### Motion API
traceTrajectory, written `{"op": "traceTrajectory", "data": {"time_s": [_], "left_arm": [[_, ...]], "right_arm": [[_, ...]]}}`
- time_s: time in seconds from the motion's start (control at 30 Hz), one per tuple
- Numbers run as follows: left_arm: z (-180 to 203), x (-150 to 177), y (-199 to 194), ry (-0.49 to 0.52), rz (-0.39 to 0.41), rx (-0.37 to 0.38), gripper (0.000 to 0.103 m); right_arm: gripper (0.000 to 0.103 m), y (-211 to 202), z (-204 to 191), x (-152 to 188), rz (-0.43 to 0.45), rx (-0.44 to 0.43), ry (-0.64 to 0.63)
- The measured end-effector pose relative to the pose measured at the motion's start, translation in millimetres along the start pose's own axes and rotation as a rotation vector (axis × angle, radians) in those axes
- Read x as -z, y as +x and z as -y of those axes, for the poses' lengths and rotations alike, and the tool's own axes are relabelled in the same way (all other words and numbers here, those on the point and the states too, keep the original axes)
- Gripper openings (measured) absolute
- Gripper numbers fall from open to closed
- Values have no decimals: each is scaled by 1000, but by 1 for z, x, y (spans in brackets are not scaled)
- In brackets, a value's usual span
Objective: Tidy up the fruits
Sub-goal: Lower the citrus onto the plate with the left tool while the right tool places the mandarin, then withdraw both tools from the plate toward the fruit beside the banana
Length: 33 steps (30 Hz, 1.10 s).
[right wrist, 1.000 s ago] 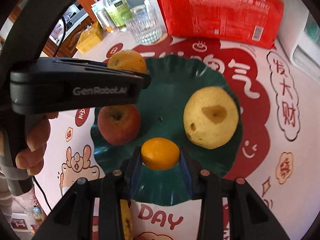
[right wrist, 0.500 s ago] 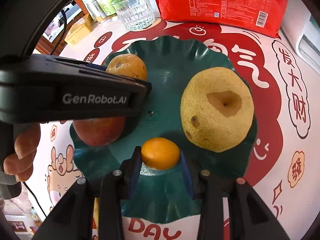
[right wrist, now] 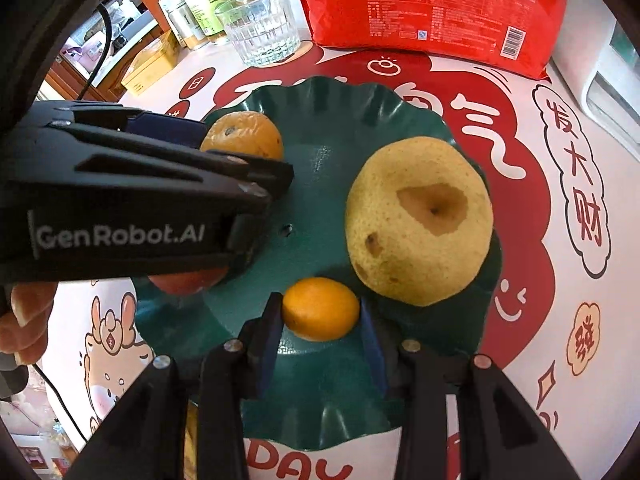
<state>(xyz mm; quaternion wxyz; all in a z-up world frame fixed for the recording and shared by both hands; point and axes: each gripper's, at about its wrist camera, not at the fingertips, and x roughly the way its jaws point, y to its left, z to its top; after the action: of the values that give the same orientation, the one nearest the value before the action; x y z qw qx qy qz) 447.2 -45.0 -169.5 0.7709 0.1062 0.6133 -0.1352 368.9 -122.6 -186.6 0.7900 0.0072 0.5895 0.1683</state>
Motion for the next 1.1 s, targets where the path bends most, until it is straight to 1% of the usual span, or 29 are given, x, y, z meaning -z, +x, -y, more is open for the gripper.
{"op": "traceTrajectory", "data": {"time_s": [0.23,0.37,0.6,0.8,0.93,1.1], "left_arm": [[0,7,-25,3,38,-13,77],[1,13,-43,10,66,-31,78],[4,31,-76,22,104,-40,79],[9,57,-107,32,136,-37,79],[15,78,-133,52,171,-41,80],[23,104,-167,71,225,-35,84]], "right_arm": [[41,-12,-5,4,10,-30,4],[42,-22,-8,9,20,-31,8],[43,-47,-17,19,46,-21,7],[43,-74,-26,31,74,-12,14],[43,-94,-31,42,94,-5,14],[43,-121,-40,58,123,13,9]]}}
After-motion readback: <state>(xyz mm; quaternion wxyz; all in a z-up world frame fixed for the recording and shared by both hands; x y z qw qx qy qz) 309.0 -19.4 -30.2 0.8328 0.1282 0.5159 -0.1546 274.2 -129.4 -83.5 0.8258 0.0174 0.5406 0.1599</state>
